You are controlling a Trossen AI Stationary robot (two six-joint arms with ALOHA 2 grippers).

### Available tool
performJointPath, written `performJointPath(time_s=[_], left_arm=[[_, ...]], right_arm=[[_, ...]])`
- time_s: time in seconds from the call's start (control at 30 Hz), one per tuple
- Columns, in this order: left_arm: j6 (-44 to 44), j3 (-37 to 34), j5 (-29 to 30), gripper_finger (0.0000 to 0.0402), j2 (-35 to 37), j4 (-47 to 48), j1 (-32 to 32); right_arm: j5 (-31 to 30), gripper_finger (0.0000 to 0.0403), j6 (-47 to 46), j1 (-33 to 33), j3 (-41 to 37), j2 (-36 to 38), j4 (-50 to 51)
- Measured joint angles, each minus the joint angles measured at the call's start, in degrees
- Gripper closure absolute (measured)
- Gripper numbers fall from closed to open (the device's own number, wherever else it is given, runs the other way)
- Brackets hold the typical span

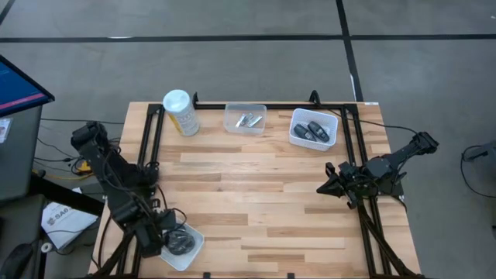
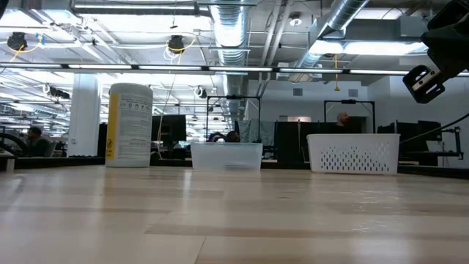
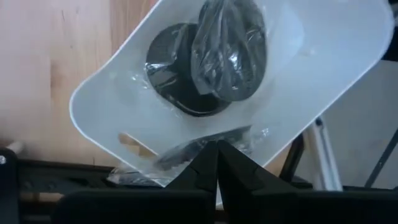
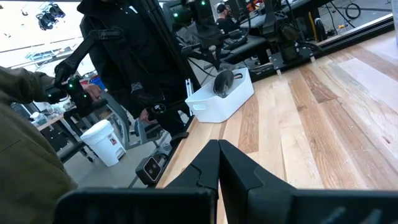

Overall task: Pick & Place Travel size toiletries
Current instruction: Put the black hairbrush into the white bin, then return to Home Position

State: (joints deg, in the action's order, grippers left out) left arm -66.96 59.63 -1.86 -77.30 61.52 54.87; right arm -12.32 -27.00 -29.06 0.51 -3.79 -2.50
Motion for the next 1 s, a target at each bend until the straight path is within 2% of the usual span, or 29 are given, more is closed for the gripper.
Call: performJointPath(time_s=[0.17, 0.3, 0.43, 0.67, 0.83, 0.93, 1.0], left_arm=[[0.04, -1.27, 1.38, 0.0393, -0.04, -0.75, -0.44], [1.58, -1.35, 2.18, 0.0368, -0.04, -2.03, -0.46], [1.90, -1.35, 1.86, 0.0319, -0.04, -4.19, -0.44], [3.63, -0.63, -0.08, 0.0207, 0.63, -11.89, -1.57], [2.01, 0.17, 0.97, 0.0158, 4.84, -12.75, -5.34], [1.96, 0.16, 1.37, 0.0152, 9.02, -13.10, -7.97], [1.36, 0.16, 4.87, 0.0154, 12.32, -13.94, -9.39]], right_arm=[[0.00, 0.0403, 0.00, -0.01, 0.00, 0.00, 0.00], [0.00, 0.0403, 0.00, -0.02, 0.00, 0.00, 0.00], [0.00, 0.0403, 0.00, 0.00, 0.00, 0.00, 0.00], [0.00, 0.0403, 0.00, 0.00, 0.00, 0.00, 0.00], [0.00, 0.0403, -0.01, -0.01, 0.00, 0.00, 0.00], [0.00, 0.0403, 0.00, 0.00, 0.00, 0.00, 0.00], [0.00, 0.0403, 0.00, -0.02, 0.00, 0.00, 0.00]])
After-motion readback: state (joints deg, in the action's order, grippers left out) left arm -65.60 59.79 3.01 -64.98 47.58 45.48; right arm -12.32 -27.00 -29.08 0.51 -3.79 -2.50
